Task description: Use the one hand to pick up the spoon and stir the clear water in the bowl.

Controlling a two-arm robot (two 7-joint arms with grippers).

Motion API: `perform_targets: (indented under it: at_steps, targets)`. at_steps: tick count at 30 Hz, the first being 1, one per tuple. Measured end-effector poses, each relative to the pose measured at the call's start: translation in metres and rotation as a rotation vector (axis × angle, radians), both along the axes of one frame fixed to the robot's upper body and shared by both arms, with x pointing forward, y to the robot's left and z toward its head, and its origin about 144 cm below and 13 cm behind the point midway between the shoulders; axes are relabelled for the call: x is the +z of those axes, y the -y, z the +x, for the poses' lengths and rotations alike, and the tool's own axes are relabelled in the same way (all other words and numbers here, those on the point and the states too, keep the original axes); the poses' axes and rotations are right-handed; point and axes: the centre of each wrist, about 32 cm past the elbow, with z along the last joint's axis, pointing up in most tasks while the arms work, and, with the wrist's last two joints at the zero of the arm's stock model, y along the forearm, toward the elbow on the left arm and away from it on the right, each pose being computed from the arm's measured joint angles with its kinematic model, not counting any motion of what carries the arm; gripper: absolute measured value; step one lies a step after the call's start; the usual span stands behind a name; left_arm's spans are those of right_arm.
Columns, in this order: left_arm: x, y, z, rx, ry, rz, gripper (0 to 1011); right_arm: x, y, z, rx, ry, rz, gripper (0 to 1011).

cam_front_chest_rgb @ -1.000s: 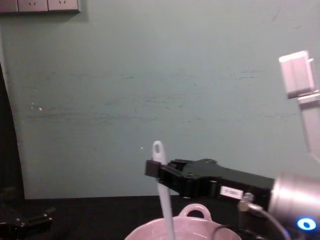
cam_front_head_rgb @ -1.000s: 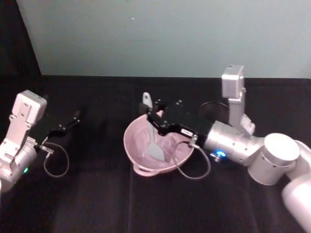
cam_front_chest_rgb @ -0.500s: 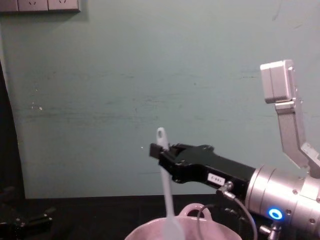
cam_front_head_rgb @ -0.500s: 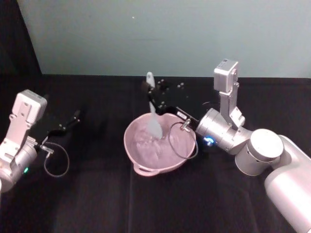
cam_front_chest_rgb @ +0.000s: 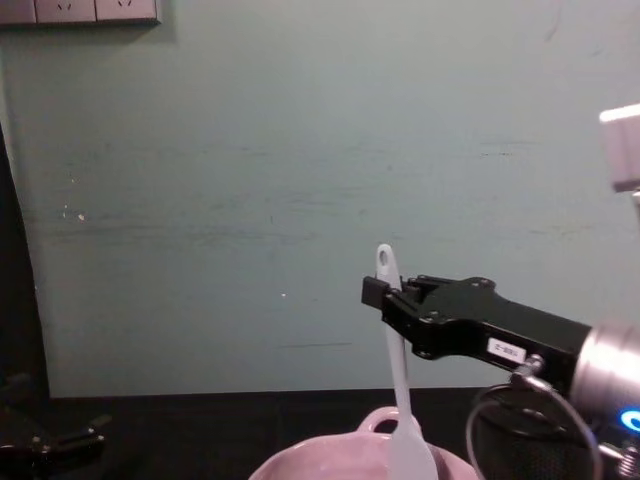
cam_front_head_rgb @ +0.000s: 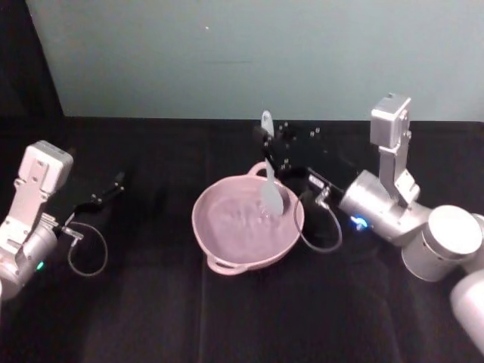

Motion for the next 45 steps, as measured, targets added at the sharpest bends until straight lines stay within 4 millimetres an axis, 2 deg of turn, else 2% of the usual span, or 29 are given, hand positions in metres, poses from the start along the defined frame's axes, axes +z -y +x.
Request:
perform_targets:
  at_steps: [6, 11, 18, 27, 33, 37, 45]
  targets:
    - [0.000, 0.000, 0.000, 0.000, 0.000, 0.000, 1011, 0.006, 0.004, -0.015, 0.092, -0.105, 0.024, 118]
    - [0.000, 0.000, 0.000, 0.000, 0.000, 0.000, 1011, 0.003, -0.005, -0.019, 0.158, -0.186, 0.052, 118]
    - [0.000, 0.000, 0.000, 0.000, 0.000, 0.000, 1011, -0.006, -0.031, -0.012, 0.197, -0.178, 0.096, 118]
    - [0.000, 0.000, 0.000, 0.000, 0.000, 0.000, 1011, -0.017, -0.048, 0.008, 0.106, -0.072, 0.085, 118]
    - [0.000, 0.000, 0.000, 0.000, 0.000, 0.000, 1011, -0.021, -0.043, 0.019, 0.037, -0.004, 0.066, 118]
    - [0.000, 0.000, 0.000, 0.000, 0.000, 0.000, 1011, -0.018, -0.032, 0.023, -0.011, 0.032, 0.059, 118]
    - [0.000, 0.000, 0.000, 0.000, 0.000, 0.000, 1011, -0.008, -0.005, 0.012, -0.023, 0.017, 0.022, 118]
